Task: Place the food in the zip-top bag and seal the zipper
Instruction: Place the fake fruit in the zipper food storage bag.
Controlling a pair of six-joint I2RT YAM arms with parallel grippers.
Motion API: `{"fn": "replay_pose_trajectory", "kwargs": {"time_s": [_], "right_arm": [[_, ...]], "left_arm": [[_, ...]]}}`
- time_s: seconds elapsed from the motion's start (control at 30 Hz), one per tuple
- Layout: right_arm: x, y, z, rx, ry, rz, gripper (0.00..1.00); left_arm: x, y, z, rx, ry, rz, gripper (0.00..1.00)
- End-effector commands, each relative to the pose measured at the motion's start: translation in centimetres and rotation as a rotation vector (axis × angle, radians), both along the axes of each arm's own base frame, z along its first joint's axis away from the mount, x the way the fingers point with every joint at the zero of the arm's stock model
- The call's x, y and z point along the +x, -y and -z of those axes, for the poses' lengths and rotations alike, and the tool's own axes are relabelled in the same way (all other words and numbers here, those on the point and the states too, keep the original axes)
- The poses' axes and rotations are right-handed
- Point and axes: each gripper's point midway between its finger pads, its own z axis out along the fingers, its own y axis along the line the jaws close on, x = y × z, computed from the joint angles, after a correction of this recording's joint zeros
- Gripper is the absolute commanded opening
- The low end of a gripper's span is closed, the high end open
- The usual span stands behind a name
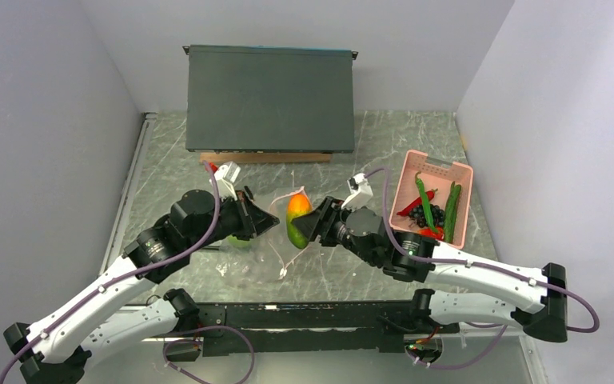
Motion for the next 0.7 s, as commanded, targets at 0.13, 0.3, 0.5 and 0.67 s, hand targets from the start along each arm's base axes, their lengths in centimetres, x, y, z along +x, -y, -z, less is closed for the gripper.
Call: {"fn": "replay_pose_trajectory", "kwargs": {"time_s": [0.13,0.3,0.5,0.67], "right_arm": [[-0.1,-2.1,-1.4,-0.028,0.029,-0.055,0.45],[-0.2,-2.5,-1.3,-0.070,0.056,-0.088,0.71],[-0.2,-2.4,-2.2,-0.082,0.099,-0.109,0.78],[0.1,-1.7,-3.5,-0.112,0.162,-0.104,0.78]], "left_arm": [[0.2,0.4,-1.9,-0.053,0.043,0.002,0.00],[0.1,0.4,-1.7,-0.049,0.043,0.007,0.00],[0.1,0.0,-1.5,-0.034,0.044,-0.005,0.00],[0.1,-0.4,-1.2,-0.021,0.043,-0.016,0.00]]}}
